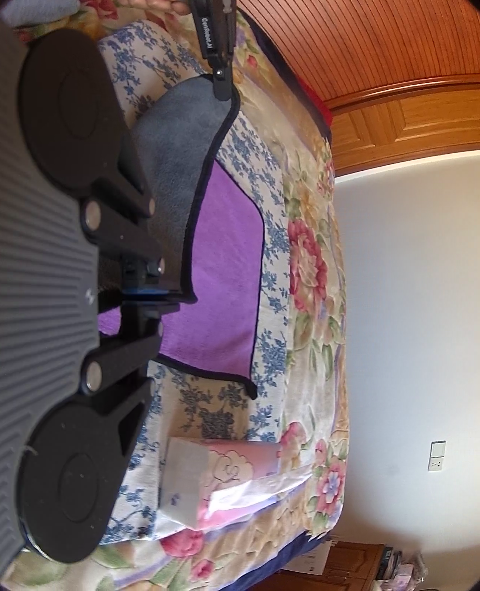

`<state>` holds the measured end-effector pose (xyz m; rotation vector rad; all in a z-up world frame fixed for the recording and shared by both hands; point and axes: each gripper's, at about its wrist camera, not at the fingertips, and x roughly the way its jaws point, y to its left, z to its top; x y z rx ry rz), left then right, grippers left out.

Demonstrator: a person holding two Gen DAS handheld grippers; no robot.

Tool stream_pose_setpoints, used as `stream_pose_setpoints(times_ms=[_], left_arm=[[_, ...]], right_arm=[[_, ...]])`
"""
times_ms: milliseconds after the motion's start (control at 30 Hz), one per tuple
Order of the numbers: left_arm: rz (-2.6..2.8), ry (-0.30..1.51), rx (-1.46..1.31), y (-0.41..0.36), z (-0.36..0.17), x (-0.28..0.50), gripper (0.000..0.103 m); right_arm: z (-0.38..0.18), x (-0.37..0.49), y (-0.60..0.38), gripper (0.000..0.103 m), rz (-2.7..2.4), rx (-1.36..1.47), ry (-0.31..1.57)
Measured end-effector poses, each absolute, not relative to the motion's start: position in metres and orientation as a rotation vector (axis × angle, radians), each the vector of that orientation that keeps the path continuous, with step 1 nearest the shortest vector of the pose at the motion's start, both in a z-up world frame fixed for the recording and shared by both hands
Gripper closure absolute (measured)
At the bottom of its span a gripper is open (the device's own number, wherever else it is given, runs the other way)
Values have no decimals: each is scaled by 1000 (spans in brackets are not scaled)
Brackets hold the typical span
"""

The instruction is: Fold towel

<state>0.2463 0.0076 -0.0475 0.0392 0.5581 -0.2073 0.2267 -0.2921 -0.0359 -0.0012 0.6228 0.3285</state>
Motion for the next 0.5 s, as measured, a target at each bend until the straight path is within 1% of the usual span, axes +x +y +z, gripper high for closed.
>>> stream_pose_setpoints(times_ms=[500], left_arm=[[-219,556,72,-3,-49,277,98]], right_arm=[[-38,255,-295,99,347,-49,593]])
